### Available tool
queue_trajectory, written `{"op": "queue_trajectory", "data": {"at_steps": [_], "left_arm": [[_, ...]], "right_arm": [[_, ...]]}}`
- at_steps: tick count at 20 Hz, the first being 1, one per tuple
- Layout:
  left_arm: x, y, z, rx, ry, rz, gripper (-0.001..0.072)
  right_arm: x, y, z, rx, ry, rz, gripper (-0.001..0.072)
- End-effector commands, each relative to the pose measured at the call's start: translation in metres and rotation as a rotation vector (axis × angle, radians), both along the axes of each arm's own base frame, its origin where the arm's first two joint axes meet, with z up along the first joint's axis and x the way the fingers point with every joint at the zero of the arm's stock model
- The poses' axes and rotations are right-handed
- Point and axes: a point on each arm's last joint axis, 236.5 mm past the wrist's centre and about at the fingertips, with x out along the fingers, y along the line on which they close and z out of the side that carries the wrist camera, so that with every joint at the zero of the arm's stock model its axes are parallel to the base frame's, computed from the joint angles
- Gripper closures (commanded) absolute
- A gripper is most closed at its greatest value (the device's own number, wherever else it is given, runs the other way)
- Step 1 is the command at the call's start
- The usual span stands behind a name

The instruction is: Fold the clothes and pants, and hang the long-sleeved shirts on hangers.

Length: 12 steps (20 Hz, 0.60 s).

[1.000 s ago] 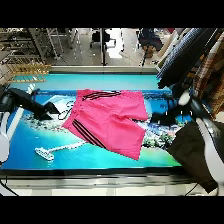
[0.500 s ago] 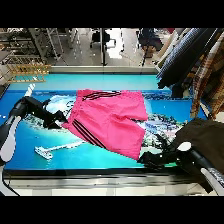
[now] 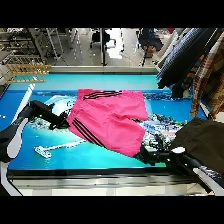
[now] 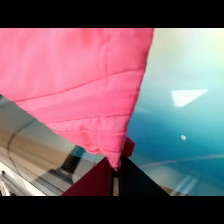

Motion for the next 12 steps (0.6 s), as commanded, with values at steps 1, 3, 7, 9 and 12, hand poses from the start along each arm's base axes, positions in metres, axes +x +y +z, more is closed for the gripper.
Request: {"op": "queue_trajectory", "data": {"at_steps": [1, 3, 7, 9, 12], "left_arm": [[0.011, -0.007, 0.004, -0.041, -0.015, 0.055, 0.0696], [0.01, -0.012, 0.028, -0.112, -0.073, -0.007, 0.0697], [-0.005, -0.009, 0.134, -0.152, -0.23, -0.206, 0.0698], [-0.012, -0.008, 0.211, -0.141, -0.381, -0.259, 0.0697], [-0.032, -0.014, 0.345, -0.109, -0.709, -0.276, 0.0697]], "right_arm": [[0.012, 0.011, 0.011, 0.032, -0.068, -0.019, 0.0699], [0.011, 0.01, 0.036, 0.024, -0.155, 0.023, 0.07], [0.008, -0.008, 0.133, -0.105, -0.43, 0.137, 0.0701], [0.001, -0.032, 0.208, -0.287, -0.617, 0.157, 0.0701], [-0.038, -0.074, 0.354, -0.628, -0.975, 0.081, 0.0701]]}}
